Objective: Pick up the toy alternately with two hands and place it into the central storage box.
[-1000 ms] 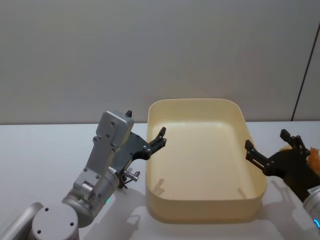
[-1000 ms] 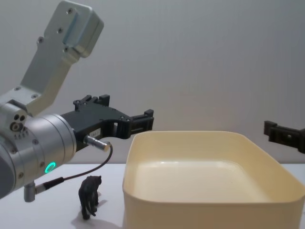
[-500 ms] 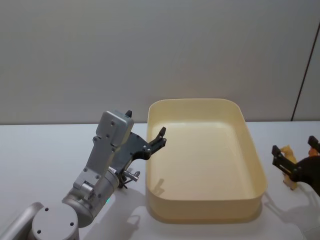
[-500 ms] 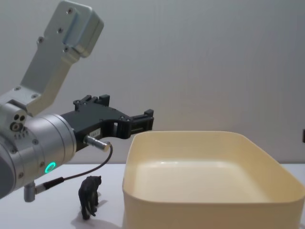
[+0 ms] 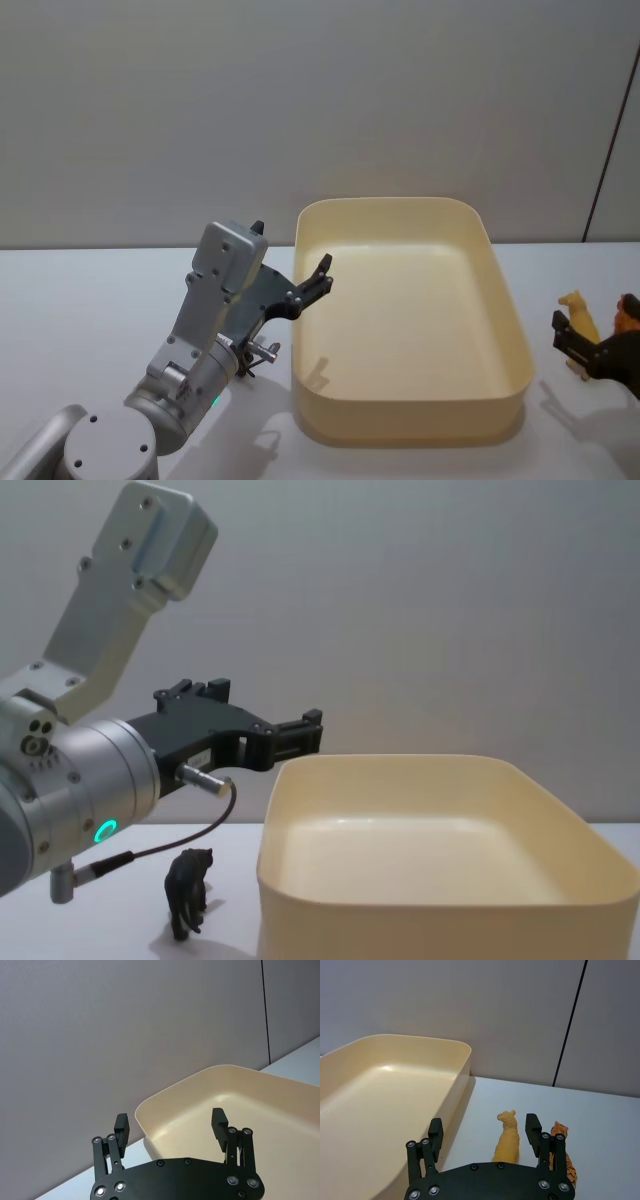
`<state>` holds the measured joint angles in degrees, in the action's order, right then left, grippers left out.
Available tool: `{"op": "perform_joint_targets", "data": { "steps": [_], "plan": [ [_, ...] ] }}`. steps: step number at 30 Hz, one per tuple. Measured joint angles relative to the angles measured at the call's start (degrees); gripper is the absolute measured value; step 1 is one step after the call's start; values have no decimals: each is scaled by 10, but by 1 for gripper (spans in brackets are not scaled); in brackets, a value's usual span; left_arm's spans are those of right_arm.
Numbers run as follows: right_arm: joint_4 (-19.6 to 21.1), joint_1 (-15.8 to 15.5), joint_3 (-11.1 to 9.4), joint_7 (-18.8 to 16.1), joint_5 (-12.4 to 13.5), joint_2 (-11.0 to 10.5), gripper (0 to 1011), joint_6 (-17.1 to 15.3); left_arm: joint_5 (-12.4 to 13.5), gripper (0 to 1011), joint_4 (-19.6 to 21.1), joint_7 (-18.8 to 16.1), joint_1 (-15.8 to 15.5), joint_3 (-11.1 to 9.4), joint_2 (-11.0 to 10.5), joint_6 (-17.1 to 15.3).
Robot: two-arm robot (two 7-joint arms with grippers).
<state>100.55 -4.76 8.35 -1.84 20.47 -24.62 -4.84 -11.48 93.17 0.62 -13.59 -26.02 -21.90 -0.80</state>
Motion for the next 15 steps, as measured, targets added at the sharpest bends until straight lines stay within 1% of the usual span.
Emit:
{"op": "perform_joint_targets", "data": {
  "steps": [15],
  "plan": [
    [-68, 36, 9, 18, -22, 28, 1001, -22, 0, 1002, 0, 0, 0, 0, 0, 0]
  ]
}}
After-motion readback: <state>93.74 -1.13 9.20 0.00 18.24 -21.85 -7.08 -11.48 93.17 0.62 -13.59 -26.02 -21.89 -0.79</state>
